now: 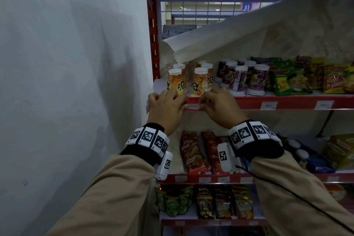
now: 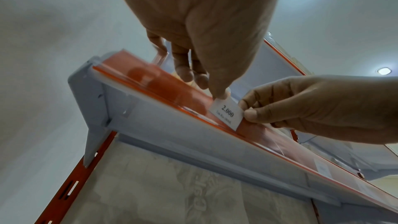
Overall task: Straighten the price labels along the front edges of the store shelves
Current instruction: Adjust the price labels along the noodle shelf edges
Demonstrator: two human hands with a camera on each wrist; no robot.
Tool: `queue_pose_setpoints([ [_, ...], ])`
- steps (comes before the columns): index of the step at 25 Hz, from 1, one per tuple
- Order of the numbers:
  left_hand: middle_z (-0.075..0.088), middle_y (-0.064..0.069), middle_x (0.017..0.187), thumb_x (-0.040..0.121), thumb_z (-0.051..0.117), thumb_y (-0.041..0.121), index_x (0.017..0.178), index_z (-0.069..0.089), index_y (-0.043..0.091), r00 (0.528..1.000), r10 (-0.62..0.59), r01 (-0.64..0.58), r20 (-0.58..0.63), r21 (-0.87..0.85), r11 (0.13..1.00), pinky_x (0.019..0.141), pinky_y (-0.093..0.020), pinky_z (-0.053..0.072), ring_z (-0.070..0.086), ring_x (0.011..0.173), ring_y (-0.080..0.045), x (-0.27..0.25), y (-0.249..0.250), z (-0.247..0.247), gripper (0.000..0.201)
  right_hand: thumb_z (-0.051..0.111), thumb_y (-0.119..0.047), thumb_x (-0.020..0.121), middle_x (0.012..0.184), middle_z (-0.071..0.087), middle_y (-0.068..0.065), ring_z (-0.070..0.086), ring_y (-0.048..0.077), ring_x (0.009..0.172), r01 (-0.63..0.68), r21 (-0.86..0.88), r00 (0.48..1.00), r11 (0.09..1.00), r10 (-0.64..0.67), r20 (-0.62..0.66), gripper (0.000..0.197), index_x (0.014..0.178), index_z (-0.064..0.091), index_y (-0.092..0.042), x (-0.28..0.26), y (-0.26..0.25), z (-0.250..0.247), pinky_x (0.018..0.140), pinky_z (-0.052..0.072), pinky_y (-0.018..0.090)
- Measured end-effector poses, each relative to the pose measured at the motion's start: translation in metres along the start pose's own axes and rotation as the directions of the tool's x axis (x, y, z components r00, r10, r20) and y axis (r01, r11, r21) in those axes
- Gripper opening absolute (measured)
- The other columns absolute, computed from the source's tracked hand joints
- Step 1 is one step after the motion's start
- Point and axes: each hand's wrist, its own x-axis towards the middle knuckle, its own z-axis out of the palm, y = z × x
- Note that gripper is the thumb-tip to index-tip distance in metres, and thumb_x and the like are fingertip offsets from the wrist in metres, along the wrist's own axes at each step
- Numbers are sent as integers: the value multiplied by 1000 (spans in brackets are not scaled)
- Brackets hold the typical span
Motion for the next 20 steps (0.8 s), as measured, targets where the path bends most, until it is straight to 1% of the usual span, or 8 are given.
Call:
queue_pose_setpoints([
  [3, 51, 7, 100, 95, 45, 41, 100, 57, 32, 1000, -6, 6, 9, 11, 1000, 81, -35, 18, 47, 94, -16, 1, 0, 0, 16, 62, -23, 87, 103, 56, 3, 46, 26, 100, -13, 0, 1000, 1000, 13, 2, 13, 99, 65, -23, -2, -2, -2, 88, 39, 42],
  [6, 52, 7, 101, 95, 45, 43, 99, 60, 30, 1000, -8, 8, 10, 2, 1000, 83, -36, 18, 48, 95, -16, 3, -2, 0, 20, 61, -24, 88, 103, 55, 3, 45, 26, 102, -22, -2, 1000, 1000, 22, 5, 13, 100, 65, -23, -2, -4, -2, 89, 39, 42],
  [9, 53, 7, 102, 95, 45, 44, 100, 63, 30, 1000, -4, 4, 8, -1, 1000, 84, -36, 19, 48, 96, -15, 4, -3, 1, 23, 61, -25, 88, 103, 54, 2, 44, 25, 102, -29, -5, 1000, 1000, 29, 8, 13, 100, 66, -24, -2, -4, -2, 90, 38, 42],
  [12, 55, 9, 104, 95, 44, 43, 104, 60, 32, 1000, 13, -13, -16, 16, 1000, 84, -35, 20, 50, 96, -14, 3, -4, 2, 21, 62, -23, 88, 104, 56, 2, 46, 25, 102, -28, 3, 1000, 1000, 28, -8, 14, 101, 64, -23, -2, -3, -1, 90, 39, 44],
  [14, 57, 9, 105, 94, 46, 41, 107, 57, 32, 998, 32, -31, -56, 20, 999, 83, -35, 21, 51, 95, -15, 2, -4, 2, 19, 63, -22, 86, 103, 57, 1, 48, 26, 99, -11, 28, 999, 1000, 13, -42, 19, 104, 60, -21, -3, -2, 1, 89, 40, 45],
  [16, 57, 8, 103, 93, 49, 38, 104, 56, 29, 994, 49, -47, -102, 21, 999, 82, -35, 22, 52, 92, -17, 0, -4, 4, 15, 65, -19, 83, 99, 58, 0, 49, 26, 95, 8, 63, 996, 998, -2, -93, 23, 104, 58, -19, -5, -1, 3, 86, 41, 44],
  [18, 57, 6, 100, 91, 53, 33, 99, 57, 28, 988, 49, -46, -143, 21, 999, 81, -35, 23, 51, 90, -18, -3, -3, 7, 10, 67, -16, 81, 96, 57, 0, 48, 25, 94, 19, 65, 990, 998, -10, -138, 20, 99, 59, -17, -8, 3, 4, 83, 41, 41],
  [20, 56, 5, 101, 90, 55, 28, 99, 58, 28, 987, 35, -32, -158, 24, 999, 81, -34, 22, 50, 92, -19, -3, -1, 8, 10, 69, -16, 80, 96, 56, 0, 46, 25, 95, 18, 36, 985, 999, -12, -175, 17, 95, 62, -17, -12, 10, 4, 81, 40, 37],
])
